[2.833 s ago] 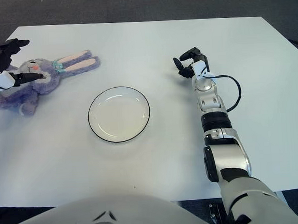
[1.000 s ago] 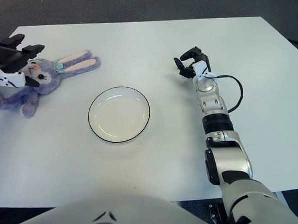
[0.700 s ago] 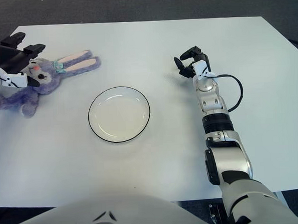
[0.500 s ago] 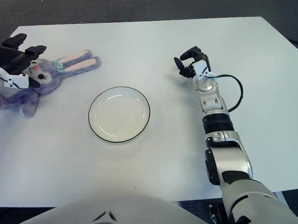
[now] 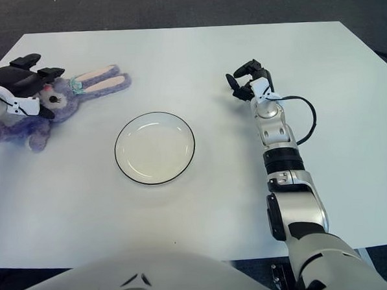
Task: Put the doll into the plate.
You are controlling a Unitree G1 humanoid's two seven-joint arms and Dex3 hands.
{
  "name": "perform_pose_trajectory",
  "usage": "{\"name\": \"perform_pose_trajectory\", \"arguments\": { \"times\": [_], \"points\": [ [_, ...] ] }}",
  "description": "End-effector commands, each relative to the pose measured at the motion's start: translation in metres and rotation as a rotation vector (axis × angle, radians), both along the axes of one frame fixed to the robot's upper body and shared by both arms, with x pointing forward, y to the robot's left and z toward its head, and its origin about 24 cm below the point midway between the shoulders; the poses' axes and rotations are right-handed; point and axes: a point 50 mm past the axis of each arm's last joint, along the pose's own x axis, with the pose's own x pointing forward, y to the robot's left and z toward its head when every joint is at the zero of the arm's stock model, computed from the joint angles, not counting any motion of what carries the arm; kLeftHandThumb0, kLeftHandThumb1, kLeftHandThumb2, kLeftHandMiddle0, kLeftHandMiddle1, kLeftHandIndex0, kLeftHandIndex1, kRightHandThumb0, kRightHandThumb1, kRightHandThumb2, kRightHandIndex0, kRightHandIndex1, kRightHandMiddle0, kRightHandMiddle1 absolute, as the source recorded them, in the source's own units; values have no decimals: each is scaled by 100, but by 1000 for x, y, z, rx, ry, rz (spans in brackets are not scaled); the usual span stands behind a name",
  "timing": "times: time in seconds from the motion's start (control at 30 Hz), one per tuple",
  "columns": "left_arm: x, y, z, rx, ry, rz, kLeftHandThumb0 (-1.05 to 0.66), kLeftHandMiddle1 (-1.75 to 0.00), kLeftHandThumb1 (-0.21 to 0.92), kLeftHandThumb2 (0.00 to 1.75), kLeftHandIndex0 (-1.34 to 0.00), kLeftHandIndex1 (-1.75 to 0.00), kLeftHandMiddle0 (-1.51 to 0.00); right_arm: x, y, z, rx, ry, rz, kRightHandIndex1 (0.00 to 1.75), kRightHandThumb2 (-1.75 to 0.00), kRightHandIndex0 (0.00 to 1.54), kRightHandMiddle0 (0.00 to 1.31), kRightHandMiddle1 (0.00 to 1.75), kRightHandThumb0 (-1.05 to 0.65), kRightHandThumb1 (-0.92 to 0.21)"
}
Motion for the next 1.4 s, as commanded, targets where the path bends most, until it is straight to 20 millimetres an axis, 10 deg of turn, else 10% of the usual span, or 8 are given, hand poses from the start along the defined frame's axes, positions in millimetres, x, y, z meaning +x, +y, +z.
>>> {"name": "perform_pose_trajectory", "arguments": {
  "times": [0.0,0.93,1.03,1.1,1.37],
  "points": [
    [3,0,5,5,76,60,-87,-2,88,0,-24,-2,-15,-2,-5,2,-17,-2,-11,175,-70,74,35,169,-38,-75],
    [13,-7,2,-23,157,77,-76,-5,82,0,-37,-4,-47,-4,-8,6,-19,-11,-15,175,-69,74,35,169,-38,-76],
    [17,-11,0,-43,139,42,-67,-84,81,1,-36,-62,-31,-5,-8,7,-20,-15,-16,175,-69,74,35,169,-38,-76],
    [19,-12,0,-53,135,27,-64,-106,81,1,-33,-81,-25,-5,-9,7,-20,-15,-16,175,-69,74,35,169,-38,-76],
    [22,-13,-1,-78,117,-37,-60,-141,83,0,-29,-103,-18,-5,-9,7,-20,-17,-16,175,-69,74,34,170,-38,-76]
  ]
}}
